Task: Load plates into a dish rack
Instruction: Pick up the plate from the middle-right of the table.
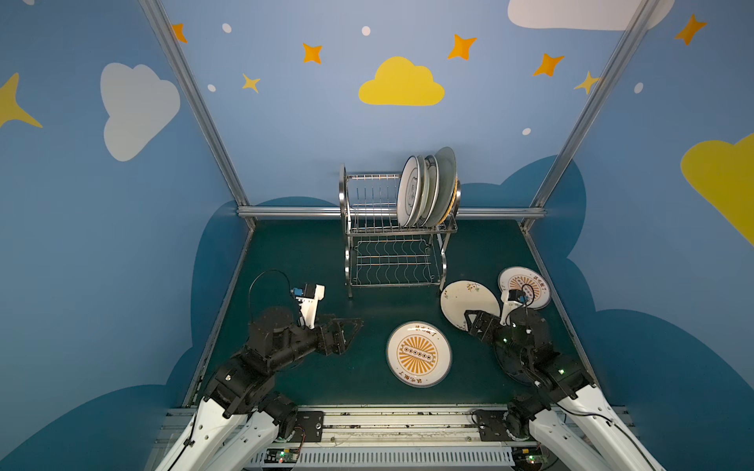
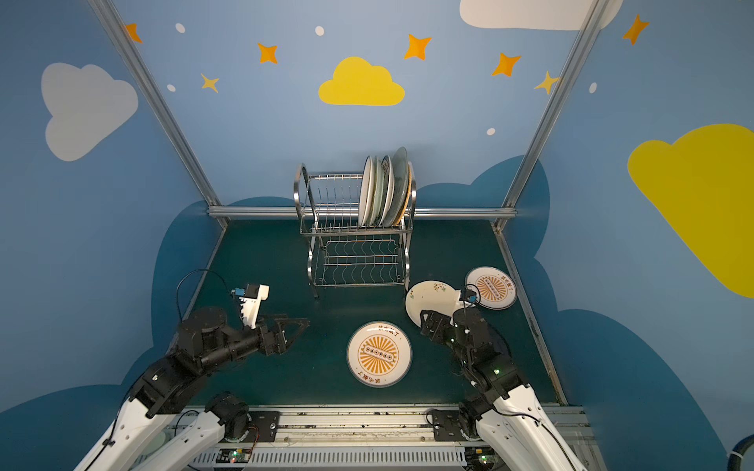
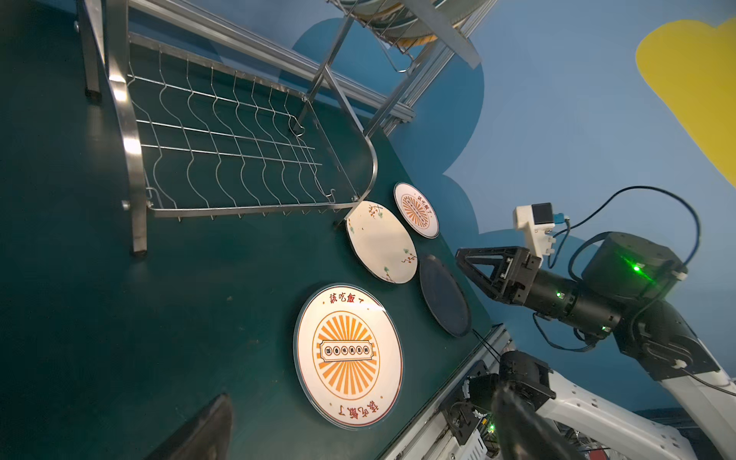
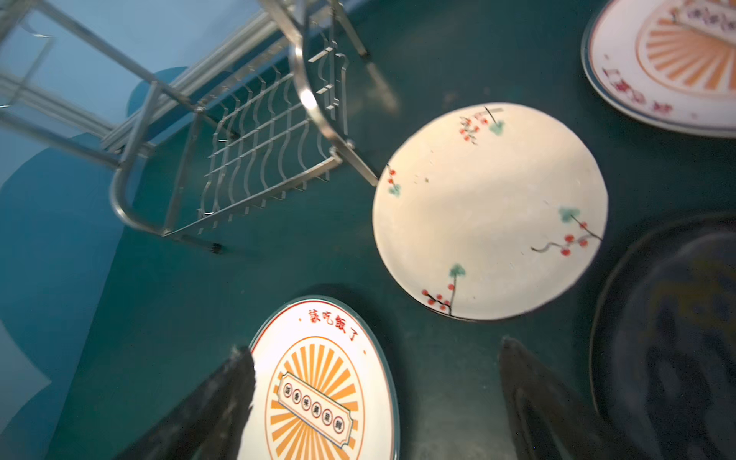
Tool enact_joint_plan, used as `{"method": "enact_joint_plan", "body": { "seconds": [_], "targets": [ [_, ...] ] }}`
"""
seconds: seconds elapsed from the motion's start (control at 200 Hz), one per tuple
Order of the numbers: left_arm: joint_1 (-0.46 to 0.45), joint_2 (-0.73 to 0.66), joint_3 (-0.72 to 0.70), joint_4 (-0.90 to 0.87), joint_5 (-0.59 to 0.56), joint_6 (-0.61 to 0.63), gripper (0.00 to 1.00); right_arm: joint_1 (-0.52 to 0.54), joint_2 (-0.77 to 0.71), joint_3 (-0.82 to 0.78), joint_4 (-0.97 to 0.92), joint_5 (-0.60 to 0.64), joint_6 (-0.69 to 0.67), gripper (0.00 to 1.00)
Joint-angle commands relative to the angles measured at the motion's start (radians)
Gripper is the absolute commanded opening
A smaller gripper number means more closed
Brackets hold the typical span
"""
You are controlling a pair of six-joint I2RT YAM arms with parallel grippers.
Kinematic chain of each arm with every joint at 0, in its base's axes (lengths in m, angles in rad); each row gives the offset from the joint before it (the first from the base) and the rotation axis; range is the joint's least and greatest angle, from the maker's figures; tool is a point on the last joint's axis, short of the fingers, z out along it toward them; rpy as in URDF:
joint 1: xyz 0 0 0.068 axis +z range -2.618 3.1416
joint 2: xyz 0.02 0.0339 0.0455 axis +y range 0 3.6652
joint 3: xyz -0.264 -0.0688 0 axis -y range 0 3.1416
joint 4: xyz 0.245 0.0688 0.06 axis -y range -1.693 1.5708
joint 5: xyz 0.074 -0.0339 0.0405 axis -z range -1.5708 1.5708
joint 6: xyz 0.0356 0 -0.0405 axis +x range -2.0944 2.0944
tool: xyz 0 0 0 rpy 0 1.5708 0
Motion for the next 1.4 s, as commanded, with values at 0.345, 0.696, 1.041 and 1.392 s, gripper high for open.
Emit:
{"method": "enact_joint_plan", "body": {
  "seconds": [0.345, 0.696, 1.041, 1.392],
  "targets": [
    [0.020, -0.028, -0.028, 0.003, 0.004, -0.006, 1.00, -0.109, 0.177, -0.167, 0.207, -0.117, 0.290, 0.92],
    [0.022, -0.063, -0.039, 0.014, -0.006, -0.002, 1.00, -0.290, 0.280, -0.213, 0.358, -0.182, 0.302, 0.91],
    [0.029, -0.068, -0.046, 0.021, -0.010, -0.003, 1.00, -0.379, 0.444, -0.238, 0.548, -0.245, 0.336, 0.82],
    [0.045, -0.066, -0.051, 0.031, -0.002, -0.009, 1.00, -0.436, 0.567, -0.208, 0.617, -0.250, 0.339, 0.76]
  ]
}}
